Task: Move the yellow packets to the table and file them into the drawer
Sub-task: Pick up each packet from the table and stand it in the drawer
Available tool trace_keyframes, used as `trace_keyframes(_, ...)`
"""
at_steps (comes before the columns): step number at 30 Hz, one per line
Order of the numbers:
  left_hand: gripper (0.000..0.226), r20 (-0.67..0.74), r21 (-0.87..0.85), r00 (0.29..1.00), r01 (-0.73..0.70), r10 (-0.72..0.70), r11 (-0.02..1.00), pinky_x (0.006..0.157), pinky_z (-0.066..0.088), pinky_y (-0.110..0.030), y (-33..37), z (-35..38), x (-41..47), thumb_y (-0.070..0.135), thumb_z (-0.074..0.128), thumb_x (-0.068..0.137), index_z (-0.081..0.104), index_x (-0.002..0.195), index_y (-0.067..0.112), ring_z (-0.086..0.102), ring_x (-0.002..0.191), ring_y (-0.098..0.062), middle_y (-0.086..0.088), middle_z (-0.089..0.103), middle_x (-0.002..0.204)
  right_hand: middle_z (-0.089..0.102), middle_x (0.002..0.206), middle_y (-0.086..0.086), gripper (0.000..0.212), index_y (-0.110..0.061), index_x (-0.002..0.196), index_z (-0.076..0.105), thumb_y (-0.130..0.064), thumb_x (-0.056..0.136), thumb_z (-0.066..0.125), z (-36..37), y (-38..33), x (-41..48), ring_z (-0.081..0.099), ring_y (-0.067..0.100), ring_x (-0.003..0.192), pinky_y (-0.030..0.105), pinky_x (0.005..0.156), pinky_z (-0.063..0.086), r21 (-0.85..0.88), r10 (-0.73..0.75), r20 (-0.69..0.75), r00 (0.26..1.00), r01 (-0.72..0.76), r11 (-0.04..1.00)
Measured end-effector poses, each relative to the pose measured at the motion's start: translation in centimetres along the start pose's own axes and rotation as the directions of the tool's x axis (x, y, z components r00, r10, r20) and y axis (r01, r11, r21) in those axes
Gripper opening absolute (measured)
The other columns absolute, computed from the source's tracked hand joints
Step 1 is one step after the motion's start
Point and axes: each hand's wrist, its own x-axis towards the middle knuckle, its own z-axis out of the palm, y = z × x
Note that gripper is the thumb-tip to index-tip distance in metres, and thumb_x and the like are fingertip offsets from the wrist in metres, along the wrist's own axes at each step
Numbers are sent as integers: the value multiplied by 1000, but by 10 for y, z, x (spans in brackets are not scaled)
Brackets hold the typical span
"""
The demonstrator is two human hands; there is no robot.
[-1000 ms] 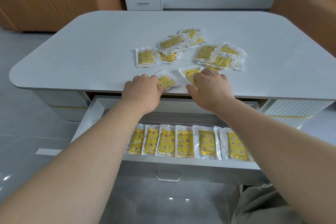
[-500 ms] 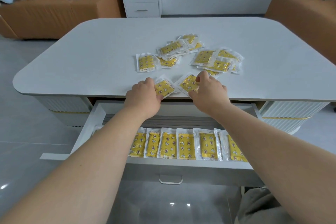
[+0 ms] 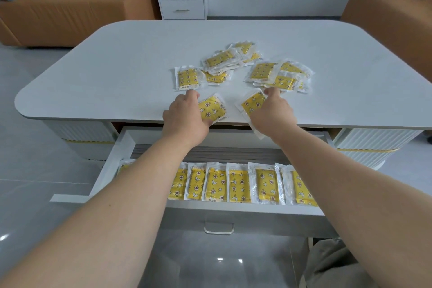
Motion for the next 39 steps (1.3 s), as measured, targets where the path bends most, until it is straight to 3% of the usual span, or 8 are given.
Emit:
trace_keyframes(6, 76, 9, -32, 1000, 2, -2, 999, 93, 45, -44, 0, 2, 3, 39, 81, 80, 42, 144, 25, 57, 114, -30, -3, 65, 123, 57, 108, -1, 72, -23, 151, 35, -6, 86, 61, -7, -2, -4, 62, 20, 88, 40, 76, 60, 213, -24, 36, 999, 15, 977)
trace_keyframes(10, 31, 78, -165, 995, 74, -62, 983, 85, 52, -41, 1, -7, 0, 33, 80, 78, 62, 102, 24, 63, 96, -25, 3, 68, 98, 71, 109, 2, 44, -18, 124, 64, -10, 83, 75, -9, -8, -8, 69, 21, 88, 29, 56, 55, 340, -35, 88, 995, 3, 940)
trace_keyframes(14, 20, 177, -465, 977, 187, -117, 865, 63, 49, -29, 2, -22, -4, 26, 80, 81, 62, 82, 18, 61, 76, -16, 3, 64, 80, 74, 97, 4, 23, -14, 103, 67, -11, 84, 80, -8, -12, -12, 72, 19, 82, 31, 65, 59, 468, -34, 147, 989, -39, 883)
trace_keyframes(19, 29, 301, -530, 939, 309, -165, 790, 79, 56, -35, -14, -37, -5, 23, 86, 77, 63, 86, 9, 67, 83, -20, -3, 71, 90, 76, 98, 10, 16, -12, 95, 68, -18, 85, 78, 2, -19, -18, 75, 28, 88, 47, 83, 62, 520, -44, 182, 982, -58, 853)
trace_keyframes(23, 32, 442, -377, 864, 422, -241, 824, 84, 57, -40, -33, -38, -10, 15, 85, 79, 67, 105, 9, 68, 95, -28, -9, 71, 102, 73, 92, 2, 13, -21, 85, 65, -9, 89, 69, 8, -22, -27, 72, 21, 84, 32, 70, 60, 429, -87, 202, 976, -8, 903)
trace_keyframes(30, 48, 540, 105, 750, 391, -382, 914, 93, 57, -41, -67, -10, -20, 26, 82, 84, 64, 121, 1, 68, 103, -32, -18, 68, 118, 75, 97, 4, 23, -13, 106, 72, -8, 84, 76, 31, -23, -45, 73, 23, 86, 37, 76, 62, 298, -121, 342, 932, 15, 954)
trace_keyframes(35, 46, 589, 142, 655, 493, -474, 858, 89, 59, -43, -98, 14, -26, 22, 85, 79, 64, 115, 1, 70, 95, -31, -17, 70, 108, 77, 98, 8, 27, -9, 105, 70, -5, 81, 82, 53, -21, -56, 76, 28, 84, 45, 79, 64, 294, -84, 511, 855, -82, 952)
trace_keyframes(39, 51, 605, 260, 681, 322, -414, 910, 64, 55, -29, -107, 18, -29, 38, 83, 80, 61, 113, 5, 64, 62, -19, -6, 72, 89, 77, 97, 9, 27, -8, 106, 69, -10, 82, 83, 70, -16, -52, 77, 27, 82, 46, 79, 64, 236, -44, 539, 841, -100, 967)
